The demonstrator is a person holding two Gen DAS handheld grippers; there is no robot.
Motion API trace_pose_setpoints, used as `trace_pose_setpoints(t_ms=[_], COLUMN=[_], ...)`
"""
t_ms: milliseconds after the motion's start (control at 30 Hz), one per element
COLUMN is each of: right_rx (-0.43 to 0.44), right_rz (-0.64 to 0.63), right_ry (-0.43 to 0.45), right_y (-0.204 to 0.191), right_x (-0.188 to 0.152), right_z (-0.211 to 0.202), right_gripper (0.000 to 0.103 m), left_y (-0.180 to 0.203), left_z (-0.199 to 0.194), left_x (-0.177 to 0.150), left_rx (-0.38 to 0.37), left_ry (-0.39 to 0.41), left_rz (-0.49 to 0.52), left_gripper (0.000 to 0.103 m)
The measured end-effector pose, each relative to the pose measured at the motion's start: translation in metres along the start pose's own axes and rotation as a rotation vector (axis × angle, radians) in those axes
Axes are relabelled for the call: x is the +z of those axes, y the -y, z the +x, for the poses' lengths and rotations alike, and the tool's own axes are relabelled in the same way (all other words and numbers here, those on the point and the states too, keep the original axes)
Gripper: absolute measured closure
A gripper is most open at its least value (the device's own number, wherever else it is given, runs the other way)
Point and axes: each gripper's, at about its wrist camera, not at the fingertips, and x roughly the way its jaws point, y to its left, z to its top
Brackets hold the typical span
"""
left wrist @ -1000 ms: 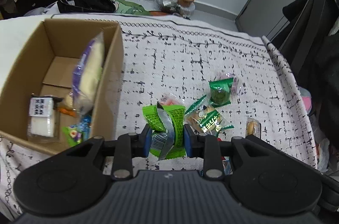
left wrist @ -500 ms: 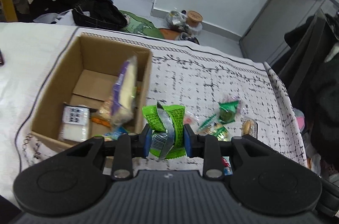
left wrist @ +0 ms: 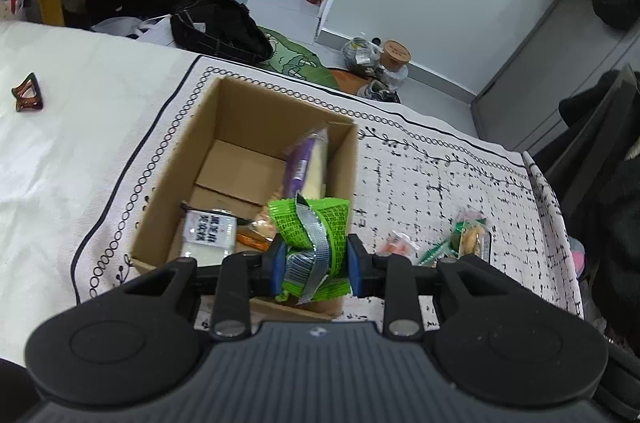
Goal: Organize snacks
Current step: 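Carry both packets over the cardboard box and open both tools to drop them, then move both open tools back to the remaining snacks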
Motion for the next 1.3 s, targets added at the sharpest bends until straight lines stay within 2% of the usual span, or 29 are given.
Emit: trace_pose_setpoints(t_ms=[200,367,533,800,1000,1100,1233,1300], right_rx=[-0.001,-0.004,0.008,0.070,0.142,0.109,0.060,0.034], right_rz=[-0.019,-0.029,-0.033,-0.034,-0.039,-0.028,-0.005,0.004], right_ry=[-0.008,-0.016,-0.022,-0.011,0.008,0.009,0.028,0.037], right_y=[-0.017,-0.029,-0.042,-0.066,-0.074,-0.068,-0.048,-0.036], right_x=[0.001,0.004,0.009,0.022,0.026,0.025,0.022,0.020], right_z=[0.009,0.018,0.028,0.042,0.041,0.035,0.019,0.009], right_gripper=[0.086,0.086,0.086,0.085,0.067,0.060,0.048,0.045], left_y=[-0.019,-0.036,-0.046,-0.068,-0.079,-0.078,-0.069,-0.063], left_z=[0.005,0.008,0.003,-0.003,-0.015,-0.019,-0.020,-0.020], left_x=[0.007,0.015,0.018,0.026,0.027,0.026,0.022,0.020], left_rx=[-0.013,-0.014,0.018,0.069,0.106,0.125,0.128,0.129], left_ry=[0.000,-0.010,0.011,0.002,0.026,0.039,0.029,0.021], left_rz=[-0.049,-0.099,-0.104,-0.122,-0.138,-0.139,-0.117,-0.108], left_gripper=[0.072,0.065,0.057,0.043,0.028,0.019,0.016,0.013])
